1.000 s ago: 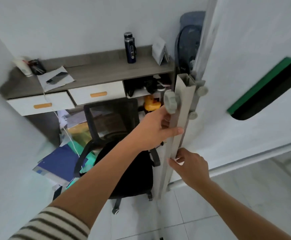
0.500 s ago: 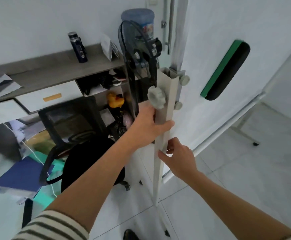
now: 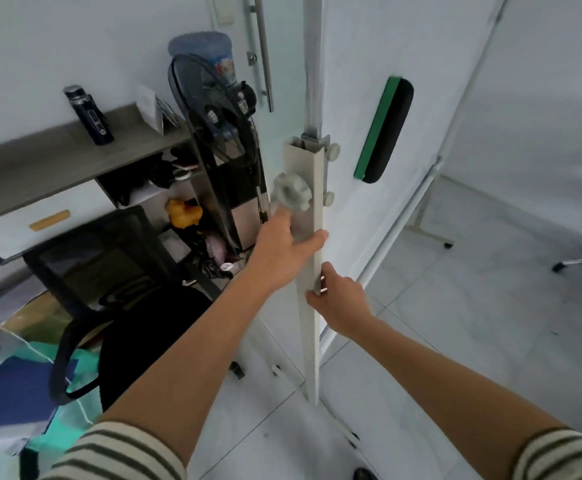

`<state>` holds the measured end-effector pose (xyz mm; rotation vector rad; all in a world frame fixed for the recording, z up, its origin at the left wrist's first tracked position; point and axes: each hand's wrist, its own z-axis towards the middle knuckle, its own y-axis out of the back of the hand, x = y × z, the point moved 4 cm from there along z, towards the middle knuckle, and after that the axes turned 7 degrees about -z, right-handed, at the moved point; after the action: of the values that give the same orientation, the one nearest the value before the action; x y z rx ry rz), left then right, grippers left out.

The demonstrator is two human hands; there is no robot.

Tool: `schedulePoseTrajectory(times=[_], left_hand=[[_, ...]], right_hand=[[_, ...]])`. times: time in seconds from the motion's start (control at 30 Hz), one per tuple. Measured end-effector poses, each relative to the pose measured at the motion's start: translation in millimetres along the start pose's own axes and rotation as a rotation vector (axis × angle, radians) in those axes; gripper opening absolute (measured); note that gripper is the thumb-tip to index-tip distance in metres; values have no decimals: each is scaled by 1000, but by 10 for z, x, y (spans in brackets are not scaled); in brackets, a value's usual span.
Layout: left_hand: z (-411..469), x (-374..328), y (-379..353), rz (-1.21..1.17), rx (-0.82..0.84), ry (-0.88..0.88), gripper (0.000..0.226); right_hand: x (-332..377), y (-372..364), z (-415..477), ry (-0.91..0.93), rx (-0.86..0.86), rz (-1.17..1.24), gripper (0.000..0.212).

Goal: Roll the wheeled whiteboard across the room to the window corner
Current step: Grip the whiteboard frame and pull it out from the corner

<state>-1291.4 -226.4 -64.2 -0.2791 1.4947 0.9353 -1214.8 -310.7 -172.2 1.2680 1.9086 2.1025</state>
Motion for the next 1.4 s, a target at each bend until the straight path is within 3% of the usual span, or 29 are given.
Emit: schedulePoseTrajectory(times=[0.2,0.37,0.53,0.8,1.2,1.4], left_hand=[[-597,-117,62,-7,75,-131,46],[-1396,-92,260,0,40,-172,45],[-2117,-81,468,5,27,-126,43],[-3331,-176,645,-16,-147,0,35],[-5279,-251,936,-65,-271,116,49],[-6232,-346,1132,-29,-256,100,54]], right_hand=[[109,-212,-616,-23,-95,-89,25],[302,-479,-1332,-18,-69,-102,26],[511,-686,-1976,62,-47,-74,28],[822,-893,-3017,187,-13,6,29],[1278,-1388,-4771,301,24,20,31],[1502,-1700,-5585,293,25,28,32]])
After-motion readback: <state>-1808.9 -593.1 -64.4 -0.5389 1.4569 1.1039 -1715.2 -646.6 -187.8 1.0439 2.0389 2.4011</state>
